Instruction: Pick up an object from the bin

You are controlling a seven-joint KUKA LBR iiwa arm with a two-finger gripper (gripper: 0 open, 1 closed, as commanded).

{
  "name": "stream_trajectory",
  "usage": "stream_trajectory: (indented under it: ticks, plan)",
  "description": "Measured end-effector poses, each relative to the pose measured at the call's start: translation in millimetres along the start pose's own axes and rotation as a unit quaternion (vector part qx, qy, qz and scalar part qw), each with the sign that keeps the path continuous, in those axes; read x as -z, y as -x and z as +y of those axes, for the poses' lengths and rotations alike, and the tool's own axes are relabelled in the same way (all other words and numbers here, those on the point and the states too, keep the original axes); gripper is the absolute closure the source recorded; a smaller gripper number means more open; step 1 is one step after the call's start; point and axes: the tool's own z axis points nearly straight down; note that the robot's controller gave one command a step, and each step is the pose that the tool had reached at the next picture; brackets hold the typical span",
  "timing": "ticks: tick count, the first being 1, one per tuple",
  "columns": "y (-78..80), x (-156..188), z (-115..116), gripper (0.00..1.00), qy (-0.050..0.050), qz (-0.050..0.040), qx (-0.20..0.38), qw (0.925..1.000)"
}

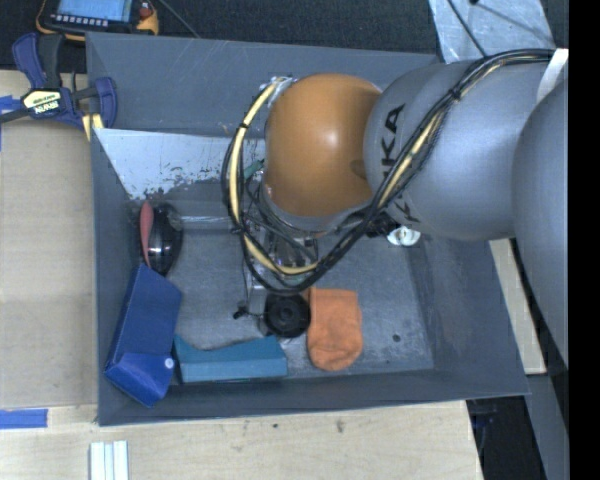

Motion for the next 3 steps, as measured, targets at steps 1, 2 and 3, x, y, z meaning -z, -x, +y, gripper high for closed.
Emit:
stream_trajectory:
  ticks: [1,2,3]
  plan:
    - [0.4,2.1,-0.2,0.0,0.0,-0.0014,0.0,1.0]
    - [-10.7,5.6,-9.0,0.0,0.0,-0.0038,0.087,0.9962]
    - [-16.6,-10.6,-37.4,0.0,0.0,-0.0041,0.177,0.9842]
